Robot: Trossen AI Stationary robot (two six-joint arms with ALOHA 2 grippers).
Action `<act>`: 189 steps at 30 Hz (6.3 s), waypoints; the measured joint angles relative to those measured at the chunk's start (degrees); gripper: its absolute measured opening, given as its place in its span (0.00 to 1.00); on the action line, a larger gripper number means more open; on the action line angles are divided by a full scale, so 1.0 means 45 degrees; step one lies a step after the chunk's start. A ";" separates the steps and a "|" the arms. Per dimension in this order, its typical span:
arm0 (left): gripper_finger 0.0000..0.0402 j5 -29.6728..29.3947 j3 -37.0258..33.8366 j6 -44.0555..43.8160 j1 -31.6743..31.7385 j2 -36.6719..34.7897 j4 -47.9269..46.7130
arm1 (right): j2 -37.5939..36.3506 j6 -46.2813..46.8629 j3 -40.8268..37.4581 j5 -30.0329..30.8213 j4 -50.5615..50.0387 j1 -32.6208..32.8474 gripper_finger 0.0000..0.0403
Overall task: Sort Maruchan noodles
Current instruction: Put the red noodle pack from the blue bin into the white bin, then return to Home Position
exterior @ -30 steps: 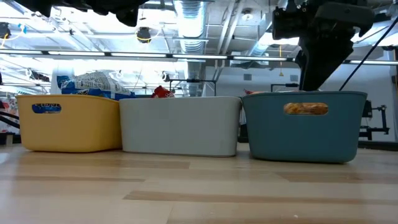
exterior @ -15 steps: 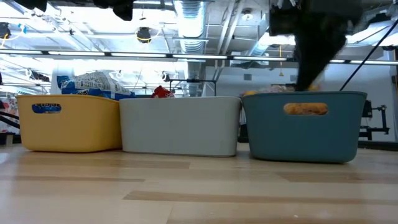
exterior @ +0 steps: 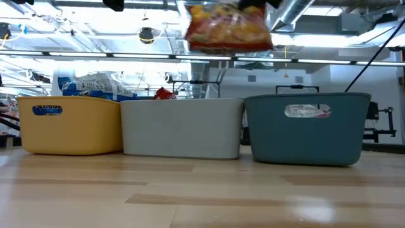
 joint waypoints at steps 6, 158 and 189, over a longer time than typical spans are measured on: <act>0.00 -0.0006 0.0000 -0.0005 -0.0002 0.0005 -0.0014 | 0.0519 -0.1346 -0.0393 -0.0628 0.1986 -0.1041 0.02; 0.00 0.1033 -0.6509 -0.1744 0.2340 -0.9403 -0.3478 | -1.7337 -0.2903 -1.7690 -0.2601 0.9409 -0.2271 0.08; 0.00 0.1039 -0.6509 -0.2123 0.2340 -0.9403 -0.3483 | -1.7337 -0.2913 -1.7709 -0.2611 0.9373 -0.2273 0.08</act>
